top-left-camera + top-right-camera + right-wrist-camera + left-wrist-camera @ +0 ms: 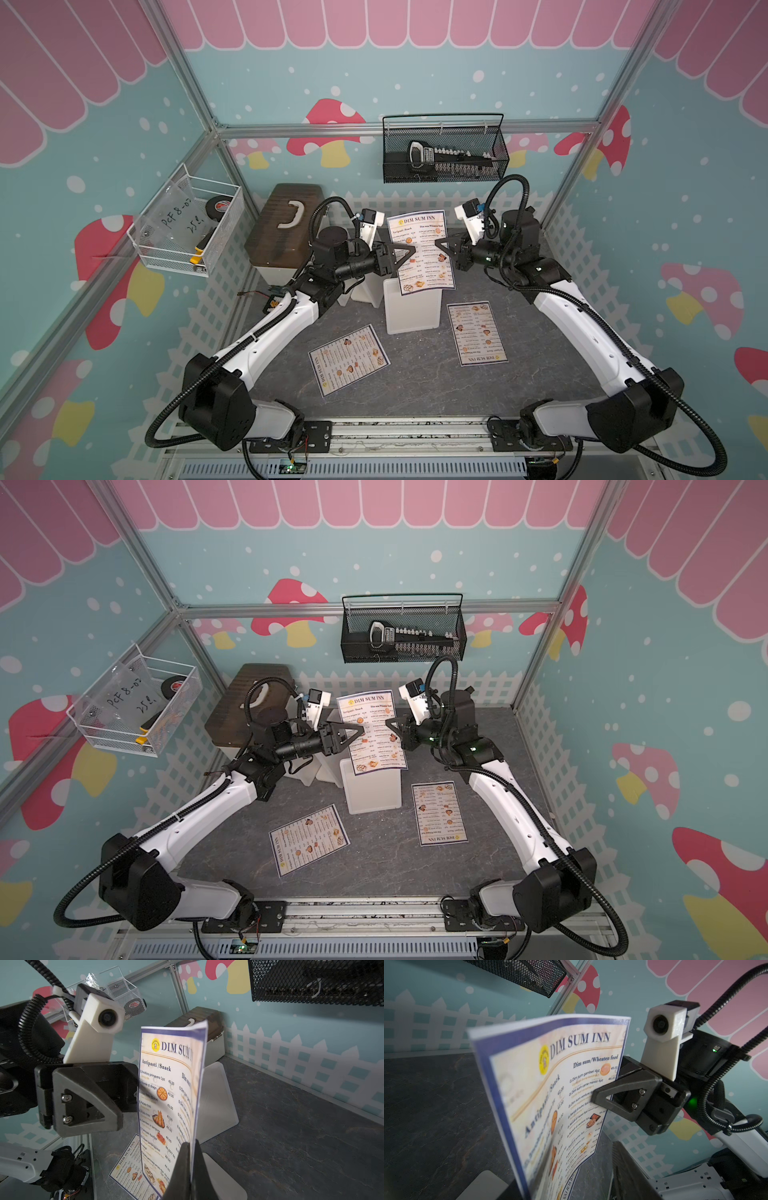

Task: Insert the menus into the narrow rack
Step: Pick up the menu from the center of the board, then insert the menu into the narrow rack.

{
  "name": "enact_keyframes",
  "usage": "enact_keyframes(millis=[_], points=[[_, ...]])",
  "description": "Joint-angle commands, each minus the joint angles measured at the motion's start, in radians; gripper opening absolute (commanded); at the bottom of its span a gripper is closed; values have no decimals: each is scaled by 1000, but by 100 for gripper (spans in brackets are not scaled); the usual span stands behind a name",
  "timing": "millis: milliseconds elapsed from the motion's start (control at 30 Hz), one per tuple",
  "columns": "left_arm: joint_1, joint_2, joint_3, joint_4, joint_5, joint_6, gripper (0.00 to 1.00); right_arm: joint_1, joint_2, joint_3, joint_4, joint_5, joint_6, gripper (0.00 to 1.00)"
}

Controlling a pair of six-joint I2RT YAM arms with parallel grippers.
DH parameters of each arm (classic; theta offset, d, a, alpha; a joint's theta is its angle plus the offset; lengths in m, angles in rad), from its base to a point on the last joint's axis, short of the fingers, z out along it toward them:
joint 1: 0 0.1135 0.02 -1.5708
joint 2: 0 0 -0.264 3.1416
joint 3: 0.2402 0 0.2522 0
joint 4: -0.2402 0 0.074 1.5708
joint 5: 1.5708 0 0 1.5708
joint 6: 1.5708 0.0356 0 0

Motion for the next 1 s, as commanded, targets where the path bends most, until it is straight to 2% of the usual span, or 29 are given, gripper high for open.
enact_keyframes(millis=[0, 500, 567, 967], points=[[20, 26, -5, 85, 12, -49, 50, -8, 25, 59, -13, -4, -32, 0], [37, 118, 30, 176, 23, -113, 49, -30, 156, 223, -59, -44, -83, 0], [63, 125, 34, 178, 26, -118, 48, -32, 169, 243, -78, -46, -96, 0], [68, 140, 18, 225, 44, -151, 47, -39, 195, 268, -127, -63, -144, 0]])
